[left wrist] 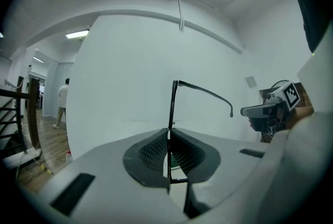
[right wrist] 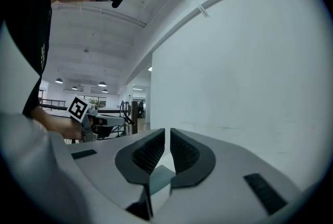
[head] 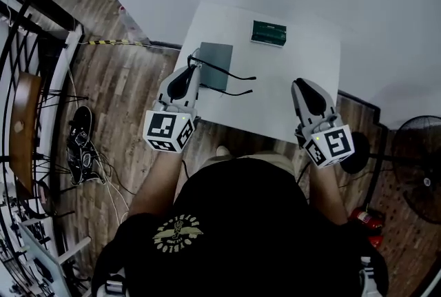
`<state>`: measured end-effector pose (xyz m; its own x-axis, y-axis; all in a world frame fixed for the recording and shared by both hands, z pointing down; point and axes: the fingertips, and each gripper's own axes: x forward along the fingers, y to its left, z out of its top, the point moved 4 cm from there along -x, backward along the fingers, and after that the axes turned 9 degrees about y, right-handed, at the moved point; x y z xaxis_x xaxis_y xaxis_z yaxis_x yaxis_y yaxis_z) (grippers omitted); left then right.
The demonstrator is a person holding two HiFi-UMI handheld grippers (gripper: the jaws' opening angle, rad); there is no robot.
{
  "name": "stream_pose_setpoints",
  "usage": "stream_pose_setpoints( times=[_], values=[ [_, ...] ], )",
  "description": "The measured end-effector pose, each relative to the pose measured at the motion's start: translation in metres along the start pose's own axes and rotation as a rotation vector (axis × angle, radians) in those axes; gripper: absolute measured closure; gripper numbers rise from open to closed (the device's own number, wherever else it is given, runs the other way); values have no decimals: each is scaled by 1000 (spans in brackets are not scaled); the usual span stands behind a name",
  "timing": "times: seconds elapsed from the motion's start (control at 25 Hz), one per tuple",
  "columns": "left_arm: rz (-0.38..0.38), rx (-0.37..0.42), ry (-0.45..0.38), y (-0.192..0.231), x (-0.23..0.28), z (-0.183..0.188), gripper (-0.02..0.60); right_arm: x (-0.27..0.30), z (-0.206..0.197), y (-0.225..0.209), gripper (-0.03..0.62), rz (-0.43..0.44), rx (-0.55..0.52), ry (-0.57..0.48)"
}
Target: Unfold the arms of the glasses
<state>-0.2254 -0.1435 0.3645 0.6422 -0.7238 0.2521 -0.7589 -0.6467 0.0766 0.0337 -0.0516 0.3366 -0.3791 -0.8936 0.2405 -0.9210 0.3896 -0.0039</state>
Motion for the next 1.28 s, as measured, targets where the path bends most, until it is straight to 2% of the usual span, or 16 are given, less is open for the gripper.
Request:
stream_pose_setpoints(
  times=[0.32, 0.56, 1.04, 1.28],
  values=[
    [42, -12, -79, -10, -3, 30, 561, -37, -1, -42, 592, -107, 5, -22],
    [37, -16, -77, -33, 8, 30, 561, -65, -2, -68, 594, -166, -17, -46],
    [44, -19, -65, -94, 31, 48, 561, -104, 10, -114, 594, -122, 4, -43],
    [48, -2, -53, -126, 52, 38, 561, -113, -9, -141, 594, -90, 19, -49]
  ],
)
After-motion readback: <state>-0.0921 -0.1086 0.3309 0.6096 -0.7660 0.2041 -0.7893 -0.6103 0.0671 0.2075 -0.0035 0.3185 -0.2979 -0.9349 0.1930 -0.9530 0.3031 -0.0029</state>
